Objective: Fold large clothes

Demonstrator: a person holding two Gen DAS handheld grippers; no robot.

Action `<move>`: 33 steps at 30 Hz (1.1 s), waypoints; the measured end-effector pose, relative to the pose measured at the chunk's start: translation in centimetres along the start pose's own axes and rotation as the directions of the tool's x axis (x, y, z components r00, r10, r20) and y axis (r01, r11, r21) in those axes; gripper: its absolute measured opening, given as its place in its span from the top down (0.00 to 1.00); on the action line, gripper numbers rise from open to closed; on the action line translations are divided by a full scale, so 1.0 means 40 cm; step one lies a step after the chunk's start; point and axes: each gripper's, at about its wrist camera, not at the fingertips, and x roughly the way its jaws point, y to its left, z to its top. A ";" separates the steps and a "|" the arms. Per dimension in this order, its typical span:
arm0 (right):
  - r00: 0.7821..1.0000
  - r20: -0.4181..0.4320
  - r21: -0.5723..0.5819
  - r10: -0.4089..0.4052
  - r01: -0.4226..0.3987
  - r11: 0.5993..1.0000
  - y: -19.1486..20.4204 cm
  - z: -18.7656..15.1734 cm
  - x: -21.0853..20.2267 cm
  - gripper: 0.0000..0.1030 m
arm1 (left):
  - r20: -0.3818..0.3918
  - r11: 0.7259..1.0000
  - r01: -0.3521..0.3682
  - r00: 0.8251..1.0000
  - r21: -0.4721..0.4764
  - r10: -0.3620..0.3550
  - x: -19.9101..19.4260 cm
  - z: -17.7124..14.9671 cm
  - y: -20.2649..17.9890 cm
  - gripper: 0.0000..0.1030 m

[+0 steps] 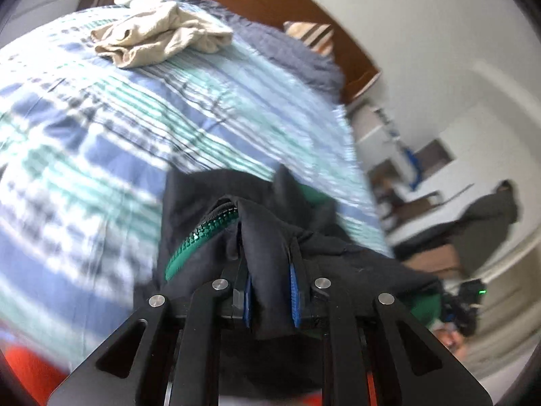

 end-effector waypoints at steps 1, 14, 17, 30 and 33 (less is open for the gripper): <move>1.000 -0.007 0.021 -0.019 0.020 1.000 -0.031 0.001 0.036 0.85 | -0.014 1.000 -0.031 0.999 0.000 0.031 0.051 0.011 0.003 0.80; 0.994 -0.050 0.315 0.098 -0.077 0.946 -0.181 0.033 0.147 0.01 | -0.132 0.977 0.190 0.971 -0.095 -0.201 0.055 0.139 0.075 0.02; 0.997 -0.077 0.169 0.011 0.002 0.986 -0.138 0.063 0.124 0.01 | -0.169 0.995 0.096 0.982 0.041 -0.088 0.065 0.134 0.073 0.02; 0.794 -0.118 -0.421 -0.597 0.505 0.754 0.017 0.056 0.374 0.82 | -0.197 0.876 -0.309 0.896 0.371 0.399 0.302 0.041 -0.032 0.89; 0.798 0.051 -0.452 -0.600 0.555 0.698 0.103 0.103 0.313 0.83 | -0.064 0.896 -0.292 0.942 0.335 0.331 0.208 0.094 -0.080 0.90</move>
